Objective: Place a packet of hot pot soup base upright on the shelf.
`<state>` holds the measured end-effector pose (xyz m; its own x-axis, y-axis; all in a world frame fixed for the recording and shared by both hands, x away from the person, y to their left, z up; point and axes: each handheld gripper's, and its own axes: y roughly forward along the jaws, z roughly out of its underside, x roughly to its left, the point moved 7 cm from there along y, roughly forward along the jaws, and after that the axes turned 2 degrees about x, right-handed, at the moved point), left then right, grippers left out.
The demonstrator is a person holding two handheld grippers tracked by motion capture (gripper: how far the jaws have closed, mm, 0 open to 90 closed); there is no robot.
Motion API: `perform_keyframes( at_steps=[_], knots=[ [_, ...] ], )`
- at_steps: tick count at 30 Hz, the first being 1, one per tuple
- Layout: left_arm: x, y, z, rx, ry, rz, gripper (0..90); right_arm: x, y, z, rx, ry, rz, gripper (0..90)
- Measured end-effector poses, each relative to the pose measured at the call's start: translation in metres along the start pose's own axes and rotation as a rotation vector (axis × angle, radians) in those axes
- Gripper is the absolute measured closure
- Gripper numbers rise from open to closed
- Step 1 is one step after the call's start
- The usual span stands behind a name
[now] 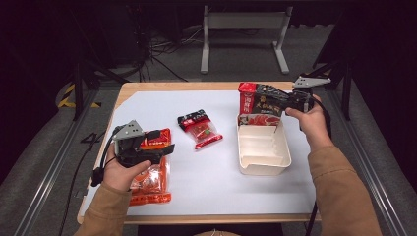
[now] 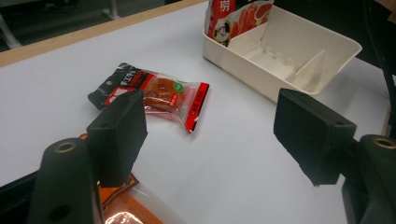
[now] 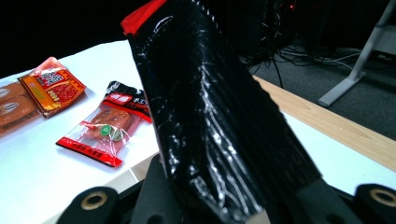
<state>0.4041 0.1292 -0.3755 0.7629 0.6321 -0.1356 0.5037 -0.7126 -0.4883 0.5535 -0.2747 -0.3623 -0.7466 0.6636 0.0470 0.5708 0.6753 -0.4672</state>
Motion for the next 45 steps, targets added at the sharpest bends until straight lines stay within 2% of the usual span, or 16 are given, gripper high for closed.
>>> perform_keyframes(
  at_steps=[2, 5, 6, 7, 8, 9, 11, 14, 17, 20, 25, 28, 32, 35, 43, 45],
  knots=[
    [0.002, 0.000, 0.000, -0.004, -0.016, 0.003, 26.5, 0.001, 0.000, -0.001, 0.012, 0.001, 0.001, 71.8],
    [0.005, 0.000, 0.000, -0.007, -0.017, 0.004, 27.3, 0.002, -0.002, -0.003, 0.021, 0.014, 0.023, 58.4],
    [0.005, 0.000, 0.000, -0.007, -0.017, 0.004, 28.3, 0.002, -0.002, -0.003, 0.021, 0.014, 0.023, 58.4],
    [0.006, 0.001, 0.001, -0.004, -0.036, 0.011, 28.3, 0.002, -0.002, -0.005, 0.004, 0.036, 0.020, 49.4],
    [0.006, 0.001, 0.001, -0.003, -0.039, 0.013, 28.0, 0.004, -0.003, -0.006, -0.001, 0.070, 0.015, 44.8],
    [0.006, 0.001, 0.001, -0.007, -0.044, 0.016, 27.9, 0.005, -0.004, -0.006, 0.003, 0.076, 0.017, 43.0],
    [0.007, 0.002, 0.001, -0.004, -0.040, 0.015, 27.9, 0.005, -0.007, -0.005, 0.019, 0.066, 0.052, 37.3],
    [0.009, 0.000, 0.001, -0.014, -0.033, 0.014, 27.8, 0.007, -0.016, -0.008, 0.006, 0.075, 0.077, 33.2],
    [0.011, -0.004, -0.002, -0.033, -0.021, 0.007, 27.6, 0.011, -0.032, -0.011, -0.011, 0.067, 0.115, 32.0],
    [0.012, -0.006, -0.002, -0.044, -0.032, 0.002, 27.6, 0.015, -0.043, -0.009, 0.014, 0.070, 0.145, 33.0],
    [0.017, -0.010, -0.002, -0.051, -0.024, -0.019, 27.5, 0.023, -0.064, -0.005, 0.006, 0.080, 0.181, 33.9],
    [0.020, -0.011, -0.003, -0.061, -0.025, -0.026, 27.3, 0.033, -0.073, -0.005, -0.010, 0.072, 0.173, 34.3],
    [0.022, -0.013, -0.003, -0.069, -0.028, -0.033, 27.1, 0.044, -0.080, -0.002, 0.002, 0.065, 0.178, 35.9],
    [0.026, -0.017, -0.004, -0.080, -0.021, -0.051, 27.1, 0.060, -0.086, -0.001, -0.031, 0.061, 0.152, 35.9],
    [0.031, -0.021, -0.002, -0.068, 0.002, -0.040, 27.8, 0.093, -0.079, 0.017, -0.029, 0.017, 0.130, 33.3],
    [0.031, -0.022, -0.001, -0.069, -0.002, -0.043, 27.8, 0.096, -0.077, 0.019, -0.032, 0.010, 0.126, 33.3]
  ],
)
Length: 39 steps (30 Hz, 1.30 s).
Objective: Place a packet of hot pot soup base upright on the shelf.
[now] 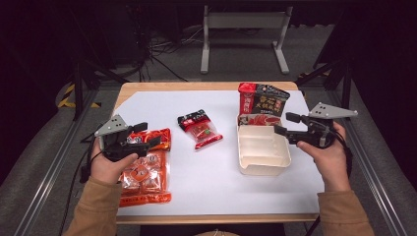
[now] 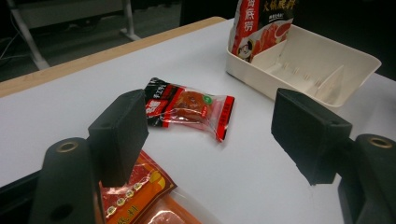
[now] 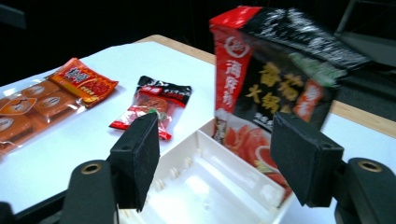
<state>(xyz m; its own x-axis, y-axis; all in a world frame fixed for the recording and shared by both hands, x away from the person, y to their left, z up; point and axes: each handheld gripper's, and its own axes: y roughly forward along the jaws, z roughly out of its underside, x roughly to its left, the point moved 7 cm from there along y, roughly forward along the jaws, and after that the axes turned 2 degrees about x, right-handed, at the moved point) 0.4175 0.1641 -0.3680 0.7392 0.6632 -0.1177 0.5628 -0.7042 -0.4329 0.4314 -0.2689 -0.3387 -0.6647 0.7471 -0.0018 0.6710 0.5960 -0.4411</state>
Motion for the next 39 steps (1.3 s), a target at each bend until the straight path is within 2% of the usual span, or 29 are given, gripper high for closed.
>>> perform_keyframes(
  at_steps=[3, 5, 11, 13, 14, 17, 19, 20, 23, 25, 27, 28, 29, 31, 34, 39],
  knots=[
    [0.004, -0.002, 0.000, -0.007, 0.009, -0.013, 27.6, 0.008, 0.005, 0.005, 0.010, -0.010, -0.017, 33.0],
    [0.006, -0.004, 0.000, -0.010, 0.000, -0.017, 27.7, 0.012, 0.006, 0.005, 0.014, -0.024, -0.022, 32.3],
    [0.017, -0.007, 0.003, -0.005, -0.002, -0.045, 27.5, 0.017, 0.010, 0.010, 0.022, -0.033, -0.042, 31.1],
    [0.027, -0.010, 0.006, -0.008, -0.024, -0.076, 26.8, 0.018, 0.012, 0.012, 0.026, -0.036, -0.047, 30.3],
    [0.027, -0.010, 0.006, -0.008, -0.024, -0.076, 26.3, 0.018, 0.012, 0.012, 0.026, -0.036, -0.047, 30.3],
    [0.039, -0.011, 0.009, -0.017, -0.030, -0.121, 25.9, 0.024, 0.021, 0.017, 0.044, -0.051, -0.063, 29.4],
    [0.053, -0.016, 0.014, -0.024, -0.044, -0.158, 25.8, 0.027, 0.025, 0.019, 0.060, -0.058, -0.070, 29.3],
    [0.053, -0.016, 0.014, -0.024, -0.044, -0.158, 25.8, 0.029, 0.027, 0.020, 0.063, -0.062, -0.072, 29.3],
    [0.074, -0.023, 0.024, -0.020, -0.072, -0.205, 25.8, 0.033, 0.029, 0.019, 0.063, -0.073, -0.085, 29.3],
    [0.078, -0.023, 0.027, -0.020, -0.079, -0.211, 25.7, 0.035, 0.030, 0.018, 0.060, -0.078, -0.086, 29.3],
    [0.090, -0.024, 0.034, -0.016, -0.105, -0.222, 25.7, 0.037, 0.031, 0.018, 0.062, -0.087, -0.090, 29.3],
    [0.090, -0.024, 0.034, -0.016, -0.105, -0.222, 25.7, 0.037, 0.031, 0.018, 0.062, -0.087, -0.090, 29.3],
    [0.096, -0.024, 0.038, -0.013, -0.118, -0.224, 25.7, 0.038, 0.031, 0.018, 0.061, -0.090, -0.093, 29.3],
    [0.101, -0.025, 0.041, -0.007, -0.121, -0.237, 25.7, 0.039, 0.031, 0.018, 0.060, -0.089, -0.094, 29.3],
    [0.109, -0.025, 0.047, -0.005, -0.138, -0.246, 26.0, 0.041, 0.031, 0.018, 0.059, -0.097, -0.102, 32.5],
    [0.122, -0.022, 0.058, 0.021, -0.170, -0.286, 26.6, 0.043, 0.029, 0.016, 0.051, -0.112, -0.115, 37.7]
  ],
)
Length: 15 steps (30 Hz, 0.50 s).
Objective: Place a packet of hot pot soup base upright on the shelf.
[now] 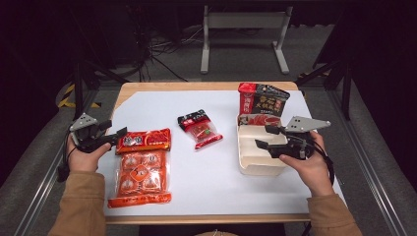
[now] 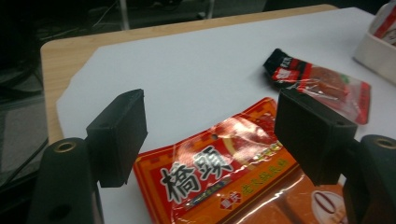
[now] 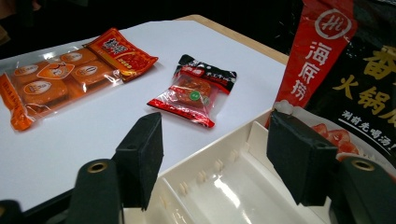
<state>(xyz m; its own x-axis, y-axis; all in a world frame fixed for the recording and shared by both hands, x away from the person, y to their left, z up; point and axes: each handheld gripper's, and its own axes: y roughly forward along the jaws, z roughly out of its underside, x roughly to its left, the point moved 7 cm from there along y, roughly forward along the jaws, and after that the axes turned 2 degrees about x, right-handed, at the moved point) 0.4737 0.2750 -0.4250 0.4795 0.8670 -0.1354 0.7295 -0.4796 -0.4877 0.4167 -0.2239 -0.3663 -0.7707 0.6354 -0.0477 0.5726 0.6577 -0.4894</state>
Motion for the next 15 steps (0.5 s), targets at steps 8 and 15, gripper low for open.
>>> perform_keyframes(
  at_steps=[8, 15],
  knots=[
    [0.014, 0.013, 0.014, 0.035, -0.025, -0.018, 28.2, 0.006, 0.000, -0.003, -0.015, -0.044, -0.028, 45.3],
    [0.023, 0.023, 0.026, 0.085, -0.041, -0.020, 30.9, 0.011, -0.003, -0.005, -0.037, -0.065, -0.061, 54.9]
  ],
)
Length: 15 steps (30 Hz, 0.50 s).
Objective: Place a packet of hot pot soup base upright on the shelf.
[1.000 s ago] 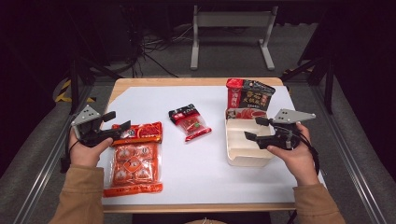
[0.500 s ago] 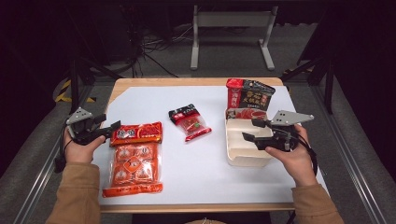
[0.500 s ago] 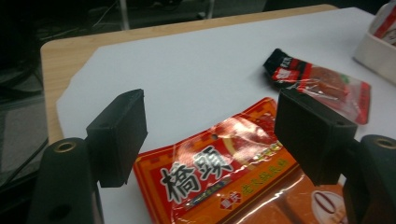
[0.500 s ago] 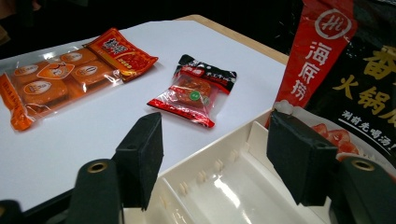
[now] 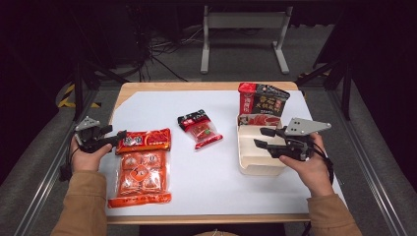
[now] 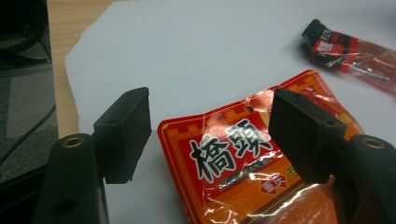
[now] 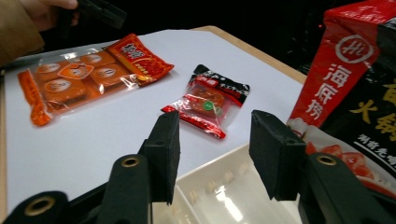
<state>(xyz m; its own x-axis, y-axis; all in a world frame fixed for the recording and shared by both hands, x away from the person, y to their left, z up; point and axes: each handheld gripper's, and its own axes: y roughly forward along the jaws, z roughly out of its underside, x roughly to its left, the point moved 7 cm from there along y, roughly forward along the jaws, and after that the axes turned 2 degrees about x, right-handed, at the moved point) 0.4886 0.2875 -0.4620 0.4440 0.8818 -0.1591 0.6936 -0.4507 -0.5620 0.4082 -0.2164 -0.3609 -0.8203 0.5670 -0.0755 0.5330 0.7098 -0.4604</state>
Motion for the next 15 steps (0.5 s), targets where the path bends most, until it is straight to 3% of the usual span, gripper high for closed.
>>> perform_keyframes(
  at_steps=[11, 15],
  knots=[
    [0.010, 0.015, 0.015, 0.101, -0.038, -0.016, 33.6, 0.005, 0.001, -0.001, 0.016, -0.036, -0.014, 53.2],
    [0.010, 0.019, 0.017, 0.114, -0.045, -0.008, 35.9, 0.005, 0.002, 0.000, 0.022, -0.035, -0.014, 52.3]
  ],
)
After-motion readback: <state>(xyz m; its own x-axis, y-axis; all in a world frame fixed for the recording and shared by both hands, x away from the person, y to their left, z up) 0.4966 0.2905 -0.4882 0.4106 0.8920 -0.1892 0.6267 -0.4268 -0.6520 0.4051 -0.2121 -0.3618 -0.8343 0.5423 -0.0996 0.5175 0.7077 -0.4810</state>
